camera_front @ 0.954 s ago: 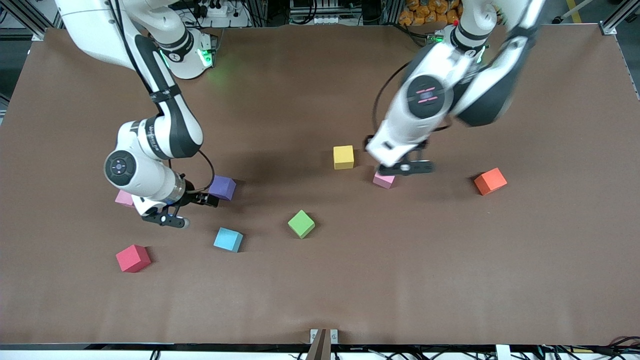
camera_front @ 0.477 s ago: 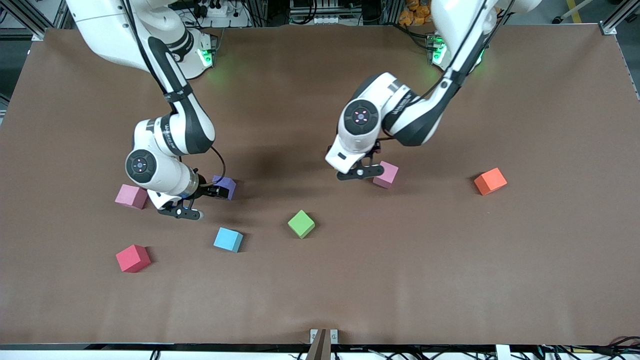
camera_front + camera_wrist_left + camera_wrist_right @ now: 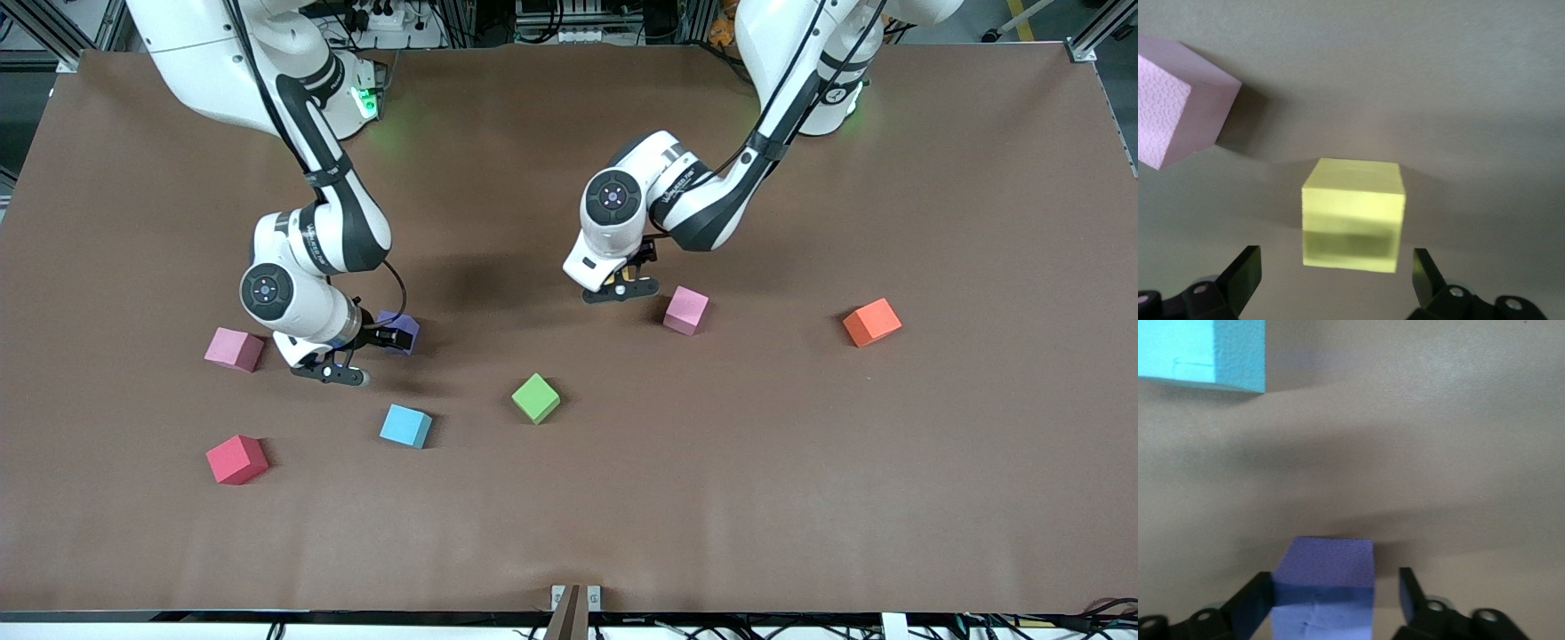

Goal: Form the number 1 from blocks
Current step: 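Grasp the purple block with the right gripper while the left grasps yellow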

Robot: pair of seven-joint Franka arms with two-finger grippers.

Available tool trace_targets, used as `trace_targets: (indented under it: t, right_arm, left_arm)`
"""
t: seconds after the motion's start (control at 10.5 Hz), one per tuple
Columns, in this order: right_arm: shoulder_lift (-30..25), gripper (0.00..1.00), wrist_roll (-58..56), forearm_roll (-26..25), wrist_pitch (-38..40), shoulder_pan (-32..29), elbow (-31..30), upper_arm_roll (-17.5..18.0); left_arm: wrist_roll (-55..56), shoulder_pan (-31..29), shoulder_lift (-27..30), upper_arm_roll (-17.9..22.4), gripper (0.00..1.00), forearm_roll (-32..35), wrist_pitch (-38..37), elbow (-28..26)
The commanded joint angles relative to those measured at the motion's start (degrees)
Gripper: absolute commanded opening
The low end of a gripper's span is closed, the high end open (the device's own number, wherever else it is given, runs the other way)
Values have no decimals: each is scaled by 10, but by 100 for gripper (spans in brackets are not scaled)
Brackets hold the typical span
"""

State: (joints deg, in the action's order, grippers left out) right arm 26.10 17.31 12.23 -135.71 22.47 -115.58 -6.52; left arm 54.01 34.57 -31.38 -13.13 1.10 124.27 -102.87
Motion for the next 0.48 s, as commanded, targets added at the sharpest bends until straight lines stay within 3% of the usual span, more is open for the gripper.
trace_targets:
  t: [0.0, 0.38]
  right_arm:
    - [3, 64, -1, 9, -7, 6, -9, 0]
    - [2, 67, -1, 9, -8, 5, -9, 0]
  left_arm:
    - [11, 1, 0, 2, 100, 16, 28, -16]
    - [11, 8, -7, 3, 100, 16, 75, -35]
